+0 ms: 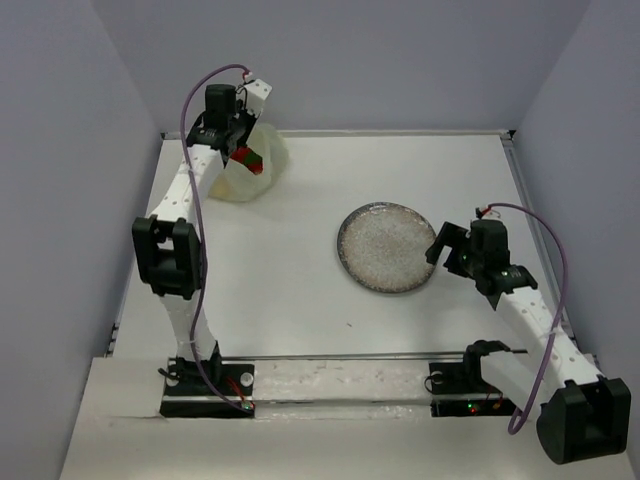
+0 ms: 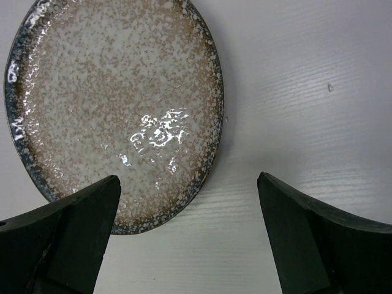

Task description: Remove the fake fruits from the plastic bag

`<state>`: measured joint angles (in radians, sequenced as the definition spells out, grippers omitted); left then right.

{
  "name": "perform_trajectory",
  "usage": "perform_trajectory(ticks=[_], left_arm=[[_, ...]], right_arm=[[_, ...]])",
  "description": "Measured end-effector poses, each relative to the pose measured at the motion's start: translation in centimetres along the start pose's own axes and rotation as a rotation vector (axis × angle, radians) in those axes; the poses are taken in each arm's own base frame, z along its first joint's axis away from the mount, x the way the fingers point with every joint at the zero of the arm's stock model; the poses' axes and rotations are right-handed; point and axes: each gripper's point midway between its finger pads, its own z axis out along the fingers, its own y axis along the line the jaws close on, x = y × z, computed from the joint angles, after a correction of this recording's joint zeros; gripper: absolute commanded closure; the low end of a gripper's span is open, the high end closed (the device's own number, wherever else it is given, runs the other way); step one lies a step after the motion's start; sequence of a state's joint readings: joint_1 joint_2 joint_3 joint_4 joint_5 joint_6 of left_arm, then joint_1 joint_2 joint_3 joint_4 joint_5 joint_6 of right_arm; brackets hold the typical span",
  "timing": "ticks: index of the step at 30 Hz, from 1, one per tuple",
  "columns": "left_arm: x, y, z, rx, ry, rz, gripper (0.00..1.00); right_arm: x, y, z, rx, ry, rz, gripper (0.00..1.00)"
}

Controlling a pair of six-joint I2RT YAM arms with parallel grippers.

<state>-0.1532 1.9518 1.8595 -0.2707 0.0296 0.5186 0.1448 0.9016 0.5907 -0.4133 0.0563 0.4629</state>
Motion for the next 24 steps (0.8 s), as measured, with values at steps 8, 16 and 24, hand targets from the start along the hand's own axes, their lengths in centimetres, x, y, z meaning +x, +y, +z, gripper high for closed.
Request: perform_trajectory(ticks=[8, 16, 24], left_arm=[[-7.3, -5.8, -17.3, 0.242, -0.321, 0.107, 1.0], [-4.6, -9.8, -23.7, 0.376, -0.348, 0.097, 1.0], [-1.9, -12.7, -21.4, 0.433, -0.192, -0.072, 1.0]], right_arm=[[-1.9, 2.5, -1.6, -0.116, -0.037, -0.032, 0.14], [-5.5, 12.0, -5.3, -0.473, -0.064, -0.128, 0.15], [-8.0, 22.7, -9.7, -0.759, -0.129, -0.269, 0.15]])
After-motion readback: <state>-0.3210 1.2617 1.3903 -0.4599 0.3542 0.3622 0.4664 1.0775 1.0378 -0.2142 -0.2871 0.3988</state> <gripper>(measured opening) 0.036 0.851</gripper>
